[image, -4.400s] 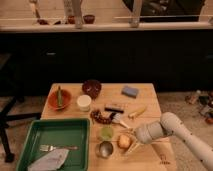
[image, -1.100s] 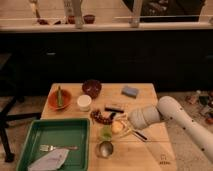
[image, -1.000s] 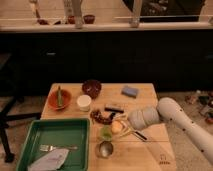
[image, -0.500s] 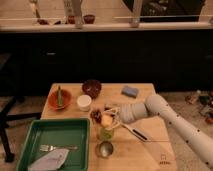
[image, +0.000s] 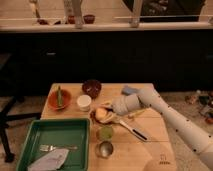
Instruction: Place apple in paper cup
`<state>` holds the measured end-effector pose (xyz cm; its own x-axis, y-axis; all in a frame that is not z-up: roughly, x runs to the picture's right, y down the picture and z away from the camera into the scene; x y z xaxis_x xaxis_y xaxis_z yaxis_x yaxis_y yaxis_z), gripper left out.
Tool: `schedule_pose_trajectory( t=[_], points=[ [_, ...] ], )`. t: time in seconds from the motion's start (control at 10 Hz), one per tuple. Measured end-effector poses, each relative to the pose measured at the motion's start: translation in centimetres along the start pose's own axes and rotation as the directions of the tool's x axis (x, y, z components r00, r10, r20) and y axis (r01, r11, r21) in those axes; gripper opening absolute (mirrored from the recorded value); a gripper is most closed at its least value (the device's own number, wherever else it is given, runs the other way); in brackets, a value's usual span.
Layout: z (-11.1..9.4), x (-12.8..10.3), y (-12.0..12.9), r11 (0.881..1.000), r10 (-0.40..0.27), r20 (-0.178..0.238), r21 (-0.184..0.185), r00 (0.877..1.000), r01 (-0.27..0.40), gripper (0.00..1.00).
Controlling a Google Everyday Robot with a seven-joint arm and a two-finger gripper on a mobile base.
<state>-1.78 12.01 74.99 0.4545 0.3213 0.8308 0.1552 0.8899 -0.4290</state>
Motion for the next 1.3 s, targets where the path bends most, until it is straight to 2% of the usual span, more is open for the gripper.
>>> schedule_pose_trajectory(
  t=[0.9,1.3],
  points=[
    [4.5,-1.3,-6.3,0.998,-0.033,0.0,-0.048,0.999,0.033,0.13],
    [5.3,-0.6,-8.0,0.999,-0.034,0.001,-0.039,0.999,0.034,0.13]
  ],
)
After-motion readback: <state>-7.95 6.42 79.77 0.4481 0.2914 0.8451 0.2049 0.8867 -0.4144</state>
